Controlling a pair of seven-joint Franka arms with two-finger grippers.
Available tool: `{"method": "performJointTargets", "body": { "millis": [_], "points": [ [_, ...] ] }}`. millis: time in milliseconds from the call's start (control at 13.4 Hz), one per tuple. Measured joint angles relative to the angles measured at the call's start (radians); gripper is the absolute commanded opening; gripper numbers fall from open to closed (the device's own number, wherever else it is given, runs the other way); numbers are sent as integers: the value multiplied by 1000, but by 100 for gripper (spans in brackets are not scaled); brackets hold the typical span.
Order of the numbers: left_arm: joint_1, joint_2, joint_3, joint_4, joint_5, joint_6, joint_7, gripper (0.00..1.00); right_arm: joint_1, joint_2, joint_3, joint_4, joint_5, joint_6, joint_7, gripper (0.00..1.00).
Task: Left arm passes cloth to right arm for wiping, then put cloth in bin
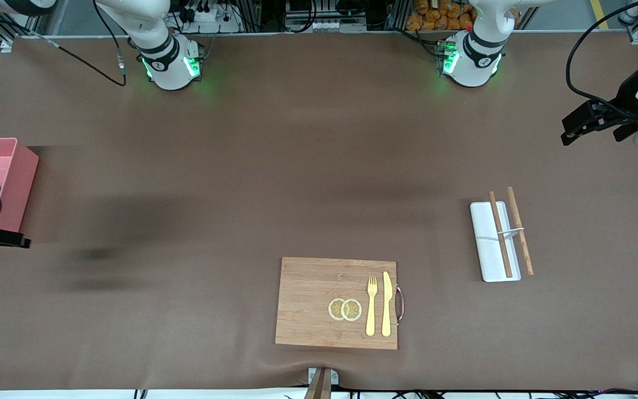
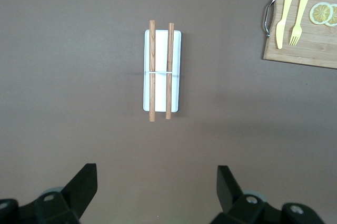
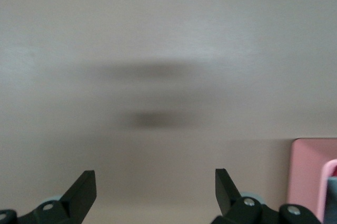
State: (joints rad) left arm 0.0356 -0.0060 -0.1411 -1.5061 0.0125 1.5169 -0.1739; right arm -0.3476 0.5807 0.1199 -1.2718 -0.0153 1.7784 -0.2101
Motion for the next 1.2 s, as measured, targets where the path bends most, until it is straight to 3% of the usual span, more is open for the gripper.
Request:
{"method": "performJointTargets", "body": {
  "millis": [299, 598, 896, 1195],
  "points": [
    [0, 0, 0, 0, 0, 0, 0, 100, 141, -92, 1, -57, 0, -33, 365, 100],
    [1, -1, 1, 0, 0, 0, 0, 100, 220, -268, 1, -190, 2, -81, 537, 100],
    [1, -2, 1, -1, 0, -1, 0, 100, 225, -423, -8, -276, 3, -128, 553, 100],
    [1, -2, 0, -1, 0, -1, 0, 100, 168, -476, -26, -279, 34, -121, 377, 100]
  ]
}}
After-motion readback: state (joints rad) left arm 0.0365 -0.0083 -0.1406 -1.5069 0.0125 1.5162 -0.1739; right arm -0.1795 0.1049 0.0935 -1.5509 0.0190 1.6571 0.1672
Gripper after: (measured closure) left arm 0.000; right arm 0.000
